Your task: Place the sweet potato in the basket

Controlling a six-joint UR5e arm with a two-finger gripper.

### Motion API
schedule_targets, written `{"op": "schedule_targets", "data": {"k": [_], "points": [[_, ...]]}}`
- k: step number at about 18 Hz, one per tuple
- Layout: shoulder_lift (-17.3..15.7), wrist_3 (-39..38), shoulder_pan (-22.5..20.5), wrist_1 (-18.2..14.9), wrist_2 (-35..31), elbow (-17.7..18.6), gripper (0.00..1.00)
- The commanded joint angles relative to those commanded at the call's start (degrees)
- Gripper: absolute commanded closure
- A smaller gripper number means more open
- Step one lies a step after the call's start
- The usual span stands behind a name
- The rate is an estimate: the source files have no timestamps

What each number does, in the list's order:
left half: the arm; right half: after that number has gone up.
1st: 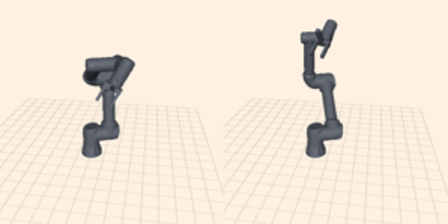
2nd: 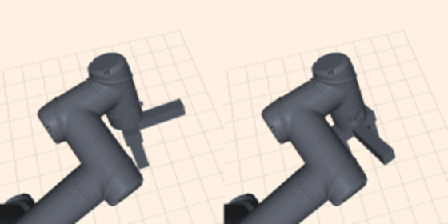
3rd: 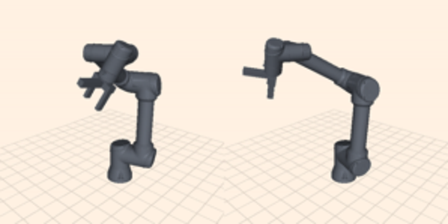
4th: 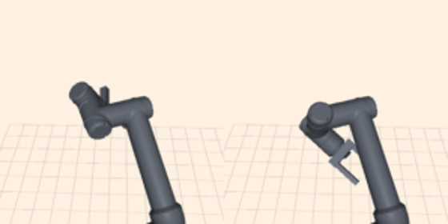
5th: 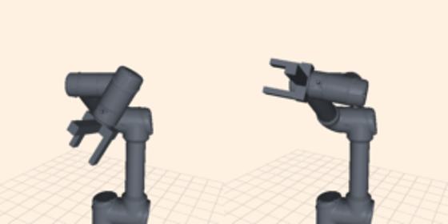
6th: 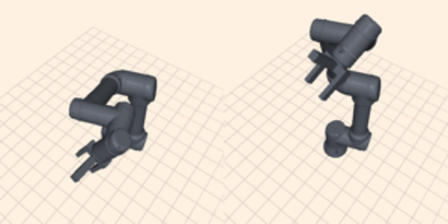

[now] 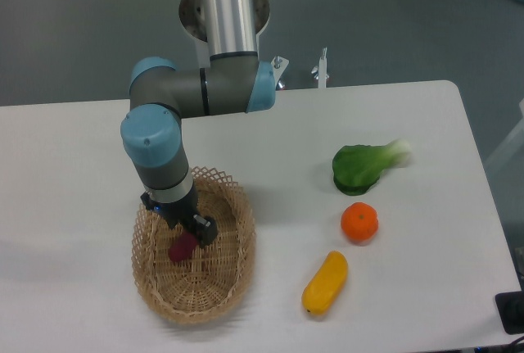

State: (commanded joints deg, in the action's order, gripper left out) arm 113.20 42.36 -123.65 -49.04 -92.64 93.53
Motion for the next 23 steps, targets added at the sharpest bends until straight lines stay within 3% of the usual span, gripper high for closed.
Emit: {"op": "schedule_targets", "data": {"k": [6,11,18,23], "points": [[-1.93,5.96,-9.49,-2.1,0.44,-6.25,0.0],[-3.51,16.42,-17.58,-11.59,1.05,-9.15,0.0],[-6.24,31.63,-26.2,-19.59,3.52,-9.68,0.0],[-6.68,35.95,-28.14,-21.01,3.69,-9.68,0.0]]}}
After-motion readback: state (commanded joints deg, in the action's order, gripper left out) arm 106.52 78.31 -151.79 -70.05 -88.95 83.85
